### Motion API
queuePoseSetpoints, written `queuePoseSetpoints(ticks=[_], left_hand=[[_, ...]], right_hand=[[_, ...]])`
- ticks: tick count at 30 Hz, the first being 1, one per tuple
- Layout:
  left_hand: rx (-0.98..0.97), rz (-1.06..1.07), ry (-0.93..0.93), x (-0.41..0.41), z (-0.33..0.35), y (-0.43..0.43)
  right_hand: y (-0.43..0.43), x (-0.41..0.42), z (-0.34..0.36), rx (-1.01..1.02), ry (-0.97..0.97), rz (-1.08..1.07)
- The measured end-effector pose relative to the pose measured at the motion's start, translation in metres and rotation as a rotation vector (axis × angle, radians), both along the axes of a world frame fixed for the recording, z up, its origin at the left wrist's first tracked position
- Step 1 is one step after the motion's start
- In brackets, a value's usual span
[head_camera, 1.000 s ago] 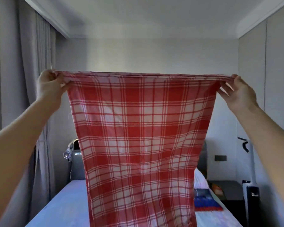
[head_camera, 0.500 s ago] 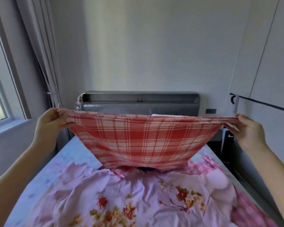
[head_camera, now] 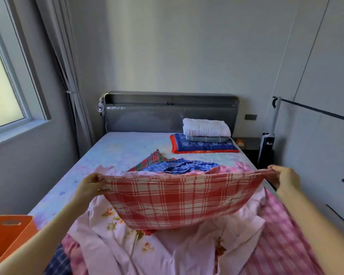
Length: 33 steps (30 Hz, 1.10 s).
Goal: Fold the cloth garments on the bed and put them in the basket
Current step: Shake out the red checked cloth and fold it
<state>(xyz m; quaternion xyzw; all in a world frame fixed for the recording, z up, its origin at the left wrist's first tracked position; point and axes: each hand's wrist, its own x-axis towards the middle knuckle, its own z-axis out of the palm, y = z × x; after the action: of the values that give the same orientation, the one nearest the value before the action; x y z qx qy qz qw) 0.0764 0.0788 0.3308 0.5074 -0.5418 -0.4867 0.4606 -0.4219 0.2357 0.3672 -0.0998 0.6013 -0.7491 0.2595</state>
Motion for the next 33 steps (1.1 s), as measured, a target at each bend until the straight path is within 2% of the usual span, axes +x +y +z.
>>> queuePoseSetpoints(ticks=[4, 8, 13, 18, 22, 25, 29, 33], left_hand=[[0.107, 0.074, -0.046, 0.005, -0.033, 0.044], [0.131, 0.097, -0.057, 0.002, -0.034, 0.100], [0.192, 0.024, -0.176, 0.003, -0.027, 0.201], [0.398, -0.165, -0.231, 0.026, 0.009, 0.287], [0.443, -0.234, -0.274, 0.036, 0.027, 0.309], [0.475, -0.210, -0.295, 0.031, 0.012, 0.310], [0.500, -0.069, -0.311, 0.013, -0.036, 0.303], [0.515, 0.131, -0.251, 0.002, -0.094, 0.270]], right_hand=[[0.042, -0.003, -0.028, 0.151, 0.028, 0.022], [0.112, 0.004, -0.037, 0.300, 0.042, 0.057], [0.214, 0.007, -0.046, 0.432, 0.090, 0.133], [0.293, -0.009, -0.018, 0.432, -0.004, 0.318], [0.312, -0.012, -0.002, 0.443, 0.002, 0.382], [0.309, -0.010, -0.019, 0.494, 0.002, 0.386], [0.285, -0.010, -0.066, 0.539, -0.092, 0.374], [0.244, -0.007, -0.105, 0.473, -0.179, 0.343]])
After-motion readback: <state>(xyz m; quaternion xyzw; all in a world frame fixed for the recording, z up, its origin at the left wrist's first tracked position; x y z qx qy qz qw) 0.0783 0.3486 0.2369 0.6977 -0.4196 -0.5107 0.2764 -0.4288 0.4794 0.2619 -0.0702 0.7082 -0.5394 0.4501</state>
